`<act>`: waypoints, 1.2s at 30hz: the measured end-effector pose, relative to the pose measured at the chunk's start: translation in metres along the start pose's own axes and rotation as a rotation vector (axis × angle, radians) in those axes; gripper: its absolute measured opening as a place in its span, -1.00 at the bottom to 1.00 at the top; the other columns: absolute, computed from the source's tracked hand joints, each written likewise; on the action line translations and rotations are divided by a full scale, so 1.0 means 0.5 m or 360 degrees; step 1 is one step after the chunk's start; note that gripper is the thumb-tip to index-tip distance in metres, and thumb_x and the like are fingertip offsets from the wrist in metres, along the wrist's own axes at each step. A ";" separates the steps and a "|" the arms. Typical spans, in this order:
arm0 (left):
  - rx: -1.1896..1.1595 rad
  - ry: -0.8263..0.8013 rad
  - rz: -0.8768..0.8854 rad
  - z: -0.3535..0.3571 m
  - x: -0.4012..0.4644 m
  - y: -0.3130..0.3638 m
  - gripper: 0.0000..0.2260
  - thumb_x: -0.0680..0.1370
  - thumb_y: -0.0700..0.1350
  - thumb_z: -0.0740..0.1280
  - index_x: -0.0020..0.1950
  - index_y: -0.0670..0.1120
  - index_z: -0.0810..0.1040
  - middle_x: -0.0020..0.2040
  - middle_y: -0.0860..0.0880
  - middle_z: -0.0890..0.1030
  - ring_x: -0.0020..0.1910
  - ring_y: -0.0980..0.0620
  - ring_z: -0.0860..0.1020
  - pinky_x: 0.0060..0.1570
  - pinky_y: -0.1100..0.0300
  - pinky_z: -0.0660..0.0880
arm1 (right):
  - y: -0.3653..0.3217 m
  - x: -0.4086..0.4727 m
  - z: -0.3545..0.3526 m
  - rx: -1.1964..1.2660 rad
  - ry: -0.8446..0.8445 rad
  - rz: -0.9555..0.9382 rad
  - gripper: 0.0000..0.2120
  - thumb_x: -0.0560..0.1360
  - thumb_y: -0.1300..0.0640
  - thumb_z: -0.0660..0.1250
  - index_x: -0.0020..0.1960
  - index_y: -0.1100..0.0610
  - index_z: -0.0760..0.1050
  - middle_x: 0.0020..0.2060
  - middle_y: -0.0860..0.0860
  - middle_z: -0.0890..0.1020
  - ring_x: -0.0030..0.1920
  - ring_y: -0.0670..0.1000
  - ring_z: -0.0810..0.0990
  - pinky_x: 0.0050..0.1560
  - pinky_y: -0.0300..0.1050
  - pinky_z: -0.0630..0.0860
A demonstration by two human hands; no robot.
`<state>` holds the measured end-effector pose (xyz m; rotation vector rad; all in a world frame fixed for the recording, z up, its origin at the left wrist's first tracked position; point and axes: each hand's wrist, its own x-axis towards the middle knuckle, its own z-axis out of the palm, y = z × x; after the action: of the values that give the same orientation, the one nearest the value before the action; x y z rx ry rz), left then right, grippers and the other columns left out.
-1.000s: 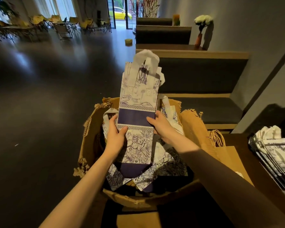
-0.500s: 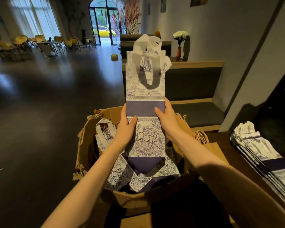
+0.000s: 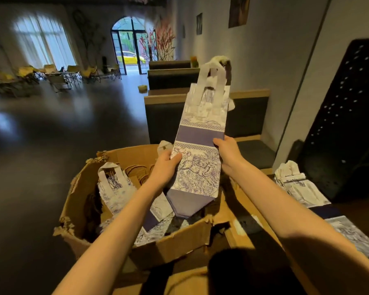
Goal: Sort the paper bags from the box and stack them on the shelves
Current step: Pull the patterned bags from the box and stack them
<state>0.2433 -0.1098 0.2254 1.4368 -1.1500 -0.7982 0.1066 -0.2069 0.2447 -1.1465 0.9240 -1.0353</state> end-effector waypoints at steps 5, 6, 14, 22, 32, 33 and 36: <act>-0.0067 0.0185 -0.0168 0.156 0.017 0.010 -0.83 0.62 -0.09 0.17 0.06 -0.20 0.42 -0.18 -0.17 0.48 -0.30 -0.07 0.46 -0.33 0.13 0.38 | -0.030 0.013 -0.144 -0.0144 -0.0166 0.0158 -0.71 0.58 0.34 0.13 0.27 0.29 0.44 0.03 0.16 0.61 -0.04 0.09 0.60 -0.06 -0.05 0.54; -0.0072 0.0234 -0.0179 0.190 0.019 0.012 -0.82 0.62 -0.09 0.16 0.06 -0.21 0.40 -0.22 -0.16 0.44 -0.35 -0.01 0.41 -0.40 0.18 0.31 | -0.034 0.013 -0.176 -0.0183 -0.0222 0.0149 -0.70 0.58 0.34 0.14 0.29 0.28 0.44 0.09 0.16 0.60 0.01 0.09 0.60 -0.07 -0.08 0.54; -0.0073 0.0392 -0.0039 0.408 -0.024 0.044 -0.94 0.56 -0.18 0.30 -0.04 -0.16 0.46 -0.20 -0.03 0.52 -0.22 0.06 0.48 -0.25 0.28 0.41 | -0.043 -0.008 -0.423 -0.0386 -0.0354 -0.0065 -0.50 0.55 0.24 0.27 0.45 0.04 0.27 0.08 -0.02 0.60 0.00 -0.07 0.61 -0.11 -0.17 0.54; 0.0128 0.0208 -0.0050 0.510 -0.037 0.041 -0.72 0.52 -0.13 0.36 0.21 0.00 0.42 -0.07 -0.02 0.62 -0.15 0.04 0.60 -0.13 0.13 0.54 | -0.041 -0.041 -0.558 -0.0398 -0.0304 -0.0146 -0.41 0.54 0.31 0.27 0.49 0.01 0.18 0.10 0.09 0.61 -0.03 -0.04 0.62 -0.16 -0.25 0.59; 0.0065 0.0035 -0.0214 0.622 -0.047 0.028 -0.75 0.52 -0.19 0.35 0.16 -0.04 0.38 -0.01 -0.03 0.56 -0.17 0.09 0.56 -0.15 0.16 0.54 | -0.008 -0.053 -0.678 -0.0536 -0.0069 0.0002 -0.52 0.51 0.30 0.32 0.40 0.22 0.27 0.26 0.19 0.51 0.17 0.08 0.55 -0.15 -0.28 0.54; 0.0072 0.0023 -0.0235 0.636 -0.047 0.024 -0.75 0.52 -0.18 0.35 0.15 -0.04 0.38 -0.05 0.00 0.56 -0.18 0.10 0.55 -0.15 0.15 0.54 | -0.004 -0.053 -0.691 -0.0537 -0.0083 0.0005 -0.53 0.52 0.31 0.31 0.39 0.22 0.27 0.24 0.18 0.52 0.15 0.06 0.55 -0.20 -0.33 0.53; 0.0083 0.0038 -0.0274 0.685 -0.046 0.012 -0.72 0.52 -0.19 0.36 0.18 -0.13 0.40 -0.13 0.02 0.55 -0.21 0.05 0.55 -0.14 0.08 0.53 | 0.006 -0.049 -0.738 -0.0568 -0.0129 0.0021 -0.53 0.53 0.34 0.27 0.40 0.22 0.26 0.17 0.14 0.55 0.07 0.00 0.54 -0.25 -0.41 0.51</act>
<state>-0.0817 -0.1994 0.1614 1.6009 -1.0456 -0.8729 -0.2497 -0.2783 0.1770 -1.4644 1.0772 -0.8252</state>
